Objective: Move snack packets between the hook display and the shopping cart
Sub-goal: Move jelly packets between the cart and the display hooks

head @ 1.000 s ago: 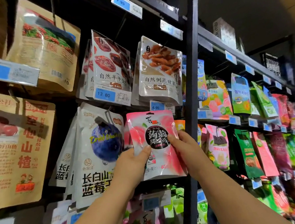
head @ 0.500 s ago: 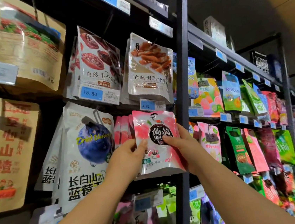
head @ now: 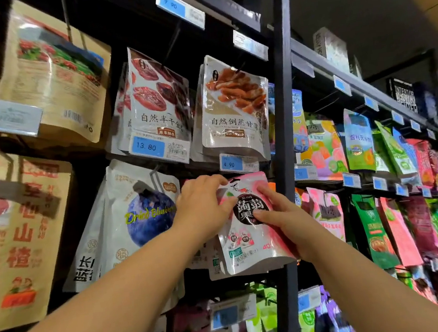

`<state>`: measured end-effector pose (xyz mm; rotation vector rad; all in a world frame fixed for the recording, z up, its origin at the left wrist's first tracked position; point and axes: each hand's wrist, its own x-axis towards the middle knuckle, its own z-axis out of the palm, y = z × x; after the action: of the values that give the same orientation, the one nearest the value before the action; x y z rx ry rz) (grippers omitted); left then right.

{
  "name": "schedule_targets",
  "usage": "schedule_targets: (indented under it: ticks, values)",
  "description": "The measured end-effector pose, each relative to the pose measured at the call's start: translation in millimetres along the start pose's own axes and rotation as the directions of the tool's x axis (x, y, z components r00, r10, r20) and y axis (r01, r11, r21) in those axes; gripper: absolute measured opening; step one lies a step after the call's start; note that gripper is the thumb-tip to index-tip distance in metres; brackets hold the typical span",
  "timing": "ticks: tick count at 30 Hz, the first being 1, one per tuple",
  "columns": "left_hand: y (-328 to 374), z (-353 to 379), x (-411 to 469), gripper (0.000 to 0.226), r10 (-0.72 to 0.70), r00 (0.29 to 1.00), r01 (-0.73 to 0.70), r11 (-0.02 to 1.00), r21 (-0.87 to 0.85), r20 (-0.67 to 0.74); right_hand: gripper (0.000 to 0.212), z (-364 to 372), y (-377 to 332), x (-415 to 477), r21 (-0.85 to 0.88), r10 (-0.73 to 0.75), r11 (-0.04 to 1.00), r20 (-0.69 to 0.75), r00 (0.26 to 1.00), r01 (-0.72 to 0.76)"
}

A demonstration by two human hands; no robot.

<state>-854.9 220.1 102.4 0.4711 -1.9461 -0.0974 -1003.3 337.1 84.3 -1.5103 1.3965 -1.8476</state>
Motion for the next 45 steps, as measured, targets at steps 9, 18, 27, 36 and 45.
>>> schedule_targets:
  ticks: [9, 18, 27, 36, 45]
  values:
    - [-4.2, 5.4, 29.7, 0.042, -0.008, 0.988, -0.027, 0.975, 0.22, 0.157, 0.064, -0.9, 0.4, 8.5, 0.06, 0.076, 0.995, -0.035, 0.997, -0.074]
    - [-19.8, 18.7, 24.0, 0.046, -0.082, 0.993, 0.083, 0.997, -0.002, 0.084, 0.062, 1.6, -1.0, 14.2, -0.009, 0.093, 0.996, -0.066, 0.993, -0.094]
    - [-34.6, 30.5, 17.6, 0.047, -0.123, 0.989, 0.137, 0.973, -0.186, 0.088, 0.059, 1.9, -1.4, 19.1, -0.057, 0.135, 0.989, -0.058, 0.989, -0.138]
    - [-28.3, 25.1, 17.9, 0.046, -0.151, 0.974, 0.197, 0.93, -0.311, 0.168, 0.058, 3.0, -4.7, 21.7, -0.136, 0.189, 0.971, -0.086, 0.978, -0.199]
    - [-28.8, 30.2, 11.5, 0.076, -0.234, 0.866, 0.465, 0.705, -0.536, 0.443, 0.128, 2.0, 15.2, 20.9, -0.461, 0.144, 0.875, -0.04, 0.989, -0.146]
